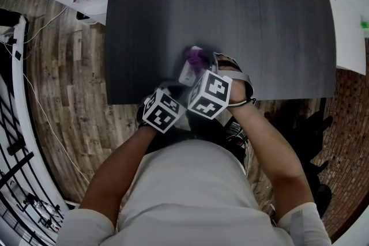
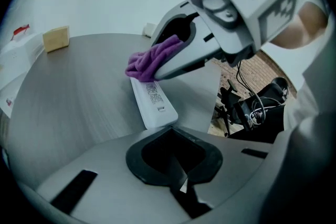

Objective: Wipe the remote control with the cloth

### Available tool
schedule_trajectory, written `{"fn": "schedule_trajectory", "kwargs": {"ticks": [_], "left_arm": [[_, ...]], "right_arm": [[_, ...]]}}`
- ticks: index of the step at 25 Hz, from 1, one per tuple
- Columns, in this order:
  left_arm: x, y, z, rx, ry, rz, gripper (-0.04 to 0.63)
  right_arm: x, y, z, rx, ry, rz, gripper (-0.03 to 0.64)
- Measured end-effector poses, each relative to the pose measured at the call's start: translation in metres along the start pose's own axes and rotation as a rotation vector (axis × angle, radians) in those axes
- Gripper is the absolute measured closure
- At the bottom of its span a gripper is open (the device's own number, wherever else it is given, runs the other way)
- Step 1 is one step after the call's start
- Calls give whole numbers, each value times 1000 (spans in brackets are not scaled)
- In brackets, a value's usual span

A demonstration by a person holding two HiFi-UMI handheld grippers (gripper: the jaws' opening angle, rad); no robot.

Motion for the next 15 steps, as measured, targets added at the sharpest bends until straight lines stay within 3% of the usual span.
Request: {"fn": "schedule_trajectory", "kwargs": {"ticks": [9,15], "left_arm": [[0,1,1,0,-1,-3,592],[0,-1,0,-13,-4,-11,592]], "right_arm": [[5,18,-3,20,-8,14,488],[19,38,-10,-38,-52,-67,488]]}}
Point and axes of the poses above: the fingertips, and each gripper's own axes: x backward along the fingers, y to its left, z out of its underside, the point moved 6 cm from there along x, backward along the fingers, and after that the axes turned 6 degrees about z, right-handed, at the moved point
